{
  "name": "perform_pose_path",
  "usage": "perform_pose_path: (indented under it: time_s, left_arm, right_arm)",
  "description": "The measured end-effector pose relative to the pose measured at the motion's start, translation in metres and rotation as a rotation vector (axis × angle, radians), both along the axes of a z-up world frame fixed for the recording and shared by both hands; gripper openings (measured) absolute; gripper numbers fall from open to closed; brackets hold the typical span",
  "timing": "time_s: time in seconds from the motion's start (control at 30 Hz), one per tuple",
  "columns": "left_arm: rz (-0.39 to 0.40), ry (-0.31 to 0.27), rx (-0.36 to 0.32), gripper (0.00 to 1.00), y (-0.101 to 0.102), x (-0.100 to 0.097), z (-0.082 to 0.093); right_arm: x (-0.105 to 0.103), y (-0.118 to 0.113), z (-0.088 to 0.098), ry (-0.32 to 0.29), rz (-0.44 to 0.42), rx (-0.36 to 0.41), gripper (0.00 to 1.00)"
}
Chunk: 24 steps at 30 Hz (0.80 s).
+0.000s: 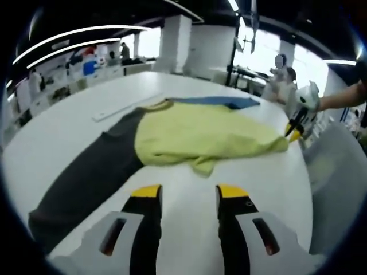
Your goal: Fold the garment on the visible template until the final outline fits inside the template.
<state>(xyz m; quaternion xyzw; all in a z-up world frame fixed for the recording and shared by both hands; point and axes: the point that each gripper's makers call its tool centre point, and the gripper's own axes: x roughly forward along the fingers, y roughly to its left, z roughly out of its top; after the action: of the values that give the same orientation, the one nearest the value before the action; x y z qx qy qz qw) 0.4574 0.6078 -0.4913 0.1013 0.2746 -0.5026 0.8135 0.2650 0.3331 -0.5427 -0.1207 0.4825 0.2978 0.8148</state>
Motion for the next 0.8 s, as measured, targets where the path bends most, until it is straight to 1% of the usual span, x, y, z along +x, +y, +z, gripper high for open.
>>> perform_pose_path:
  time_s: [0.13, 0.27, 0.37, 0.47, 0.5, 0.6, 0.67, 0.73, 0.8]
  left_arm:
    - [0.005, 0.020, -0.015, 0.33, -0.012, -0.004, -0.005]
    - [-0.002, 0.033, -0.024, 0.32, -0.026, -0.011, -0.005]
    - [-0.011, 0.032, -0.015, 0.32, -0.031, -0.011, -0.008]
    - [-0.014, 0.041, -0.017, 0.31, -0.035, -0.011, -0.011]
    - [-0.013, 0.046, -0.014, 0.31, -0.040, -0.010, -0.012]
    - [0.001, 0.059, -0.015, 0.30, -0.041, -0.008, -0.015]
    - [0.010, 0.066, -0.016, 0.28, -0.043, -0.007, -0.016]
    - [0.032, 0.088, -0.024, 0.23, -0.043, -0.002, -0.019]
    - [0.065, 0.121, -0.051, 0.21, -0.045, 0.000, -0.021]
  right_arm:
    - [0.001, 0.000, -0.002, -0.002, 0.010, -0.023, 0.07]
    - [0.002, 0.002, -0.002, -0.009, 0.028, -0.045, 0.06]
    - [0.003, 0.002, -0.003, -0.014, 0.042, -0.057, 0.05]
    - [0.005, 0.001, -0.003, -0.018, 0.051, -0.064, 0.02]
    - [0.005, 0.001, -0.003, -0.017, 0.050, -0.063, 0.01]
    - [0.007, 0.001, -0.003, -0.017, 0.038, -0.056, 0.00]
    - [0.009, 0.000, 0.001, -0.027, 0.025, -0.046, 0.00]
    - [0.012, 0.001, 0.007, -0.037, 0.009, -0.027, 0.00]
    - [0.014, -0.003, 0.010, -0.045, -0.003, -0.017, 0.00]
